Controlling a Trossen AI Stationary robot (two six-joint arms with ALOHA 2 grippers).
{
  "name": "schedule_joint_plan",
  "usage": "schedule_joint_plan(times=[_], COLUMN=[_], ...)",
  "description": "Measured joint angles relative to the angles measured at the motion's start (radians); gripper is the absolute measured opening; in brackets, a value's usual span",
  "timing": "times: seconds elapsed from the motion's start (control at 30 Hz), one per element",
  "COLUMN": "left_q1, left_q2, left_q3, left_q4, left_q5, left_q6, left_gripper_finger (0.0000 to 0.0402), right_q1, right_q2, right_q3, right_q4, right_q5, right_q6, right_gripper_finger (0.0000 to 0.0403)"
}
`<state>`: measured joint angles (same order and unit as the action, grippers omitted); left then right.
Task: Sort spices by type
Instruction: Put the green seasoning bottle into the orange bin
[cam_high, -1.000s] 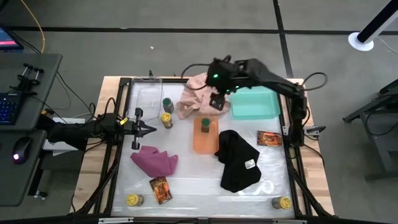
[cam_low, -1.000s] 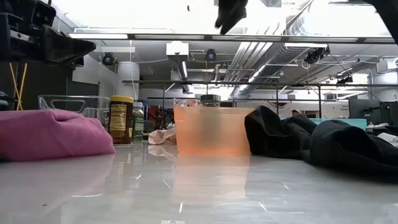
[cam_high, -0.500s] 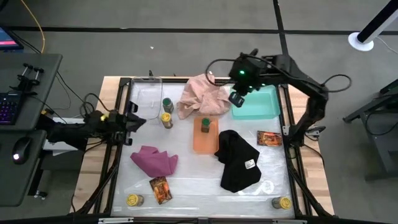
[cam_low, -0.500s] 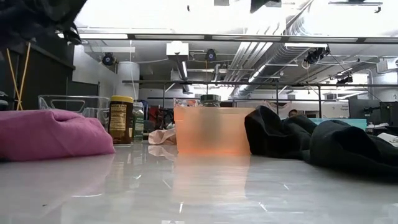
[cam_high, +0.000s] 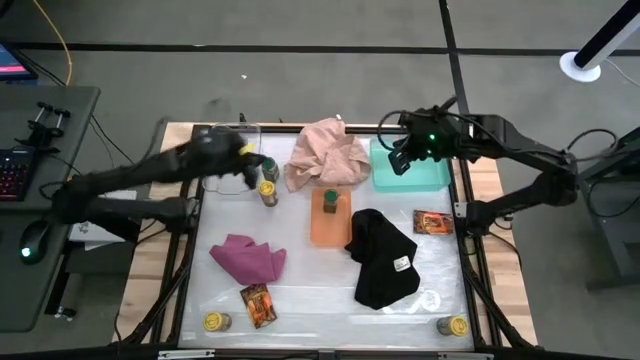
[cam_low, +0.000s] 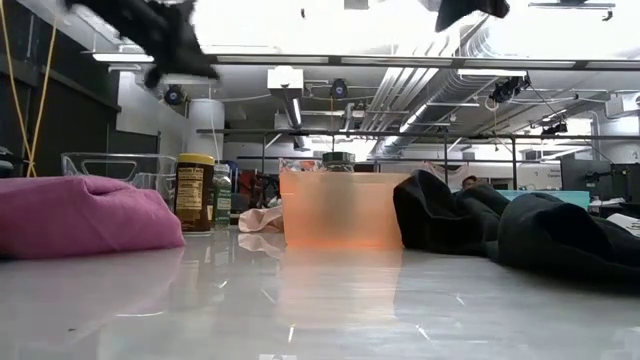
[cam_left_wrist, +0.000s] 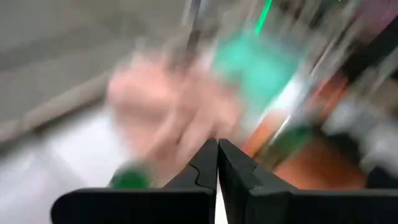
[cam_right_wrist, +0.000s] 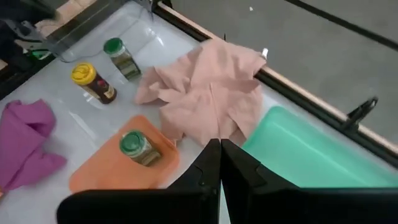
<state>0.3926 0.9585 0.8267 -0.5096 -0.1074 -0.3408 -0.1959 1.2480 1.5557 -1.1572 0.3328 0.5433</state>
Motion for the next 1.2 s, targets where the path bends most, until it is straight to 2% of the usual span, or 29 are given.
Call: schedule_joint_plan(times=[0.1,0.2,0.3,0.37,0.6,1.2], left_q1=[0.094,0.132,0.140,0.139,0.125,0.081], left_q2=[0.234,0.377,0.467,0.494,0.511,0.598], left_q3=[0.154,0.249,0.300,0.319,0.325,0.330], left_q4=[-0.211,-0.286,-0.313,-0.342,-0.412,-0.400], left_q5=[0.124,0.139,0.130,0.115,-0.089,-0.064], left_q6=[0.049,0.093,0.080,0.064,0.021,0.020], left_gripper_finger=[0.0000,0.0000,0.0000,0.0000,0.0000,0.0000], right_q1=[0.012,0.025,0.036,0.042,0.046,0.045], right_q2=[-0.031,-0.052,-0.061,-0.064,-0.065,-0.064], right_q3=[-0.076,-0.127,-0.164,-0.178,-0.187,-0.186], right_q4=[0.014,0.019,0.021,0.022,0.033,0.043], right_q5=[-0.003,-0.005,-0.007,-0.007,-0.007,0.001], right_q6=[0.025,0.019,0.016,0.006,-0.054,-0.097], right_gripper_finger=[0.0001,0.0001,0.0001,0.0001,0.0000,0.0000])
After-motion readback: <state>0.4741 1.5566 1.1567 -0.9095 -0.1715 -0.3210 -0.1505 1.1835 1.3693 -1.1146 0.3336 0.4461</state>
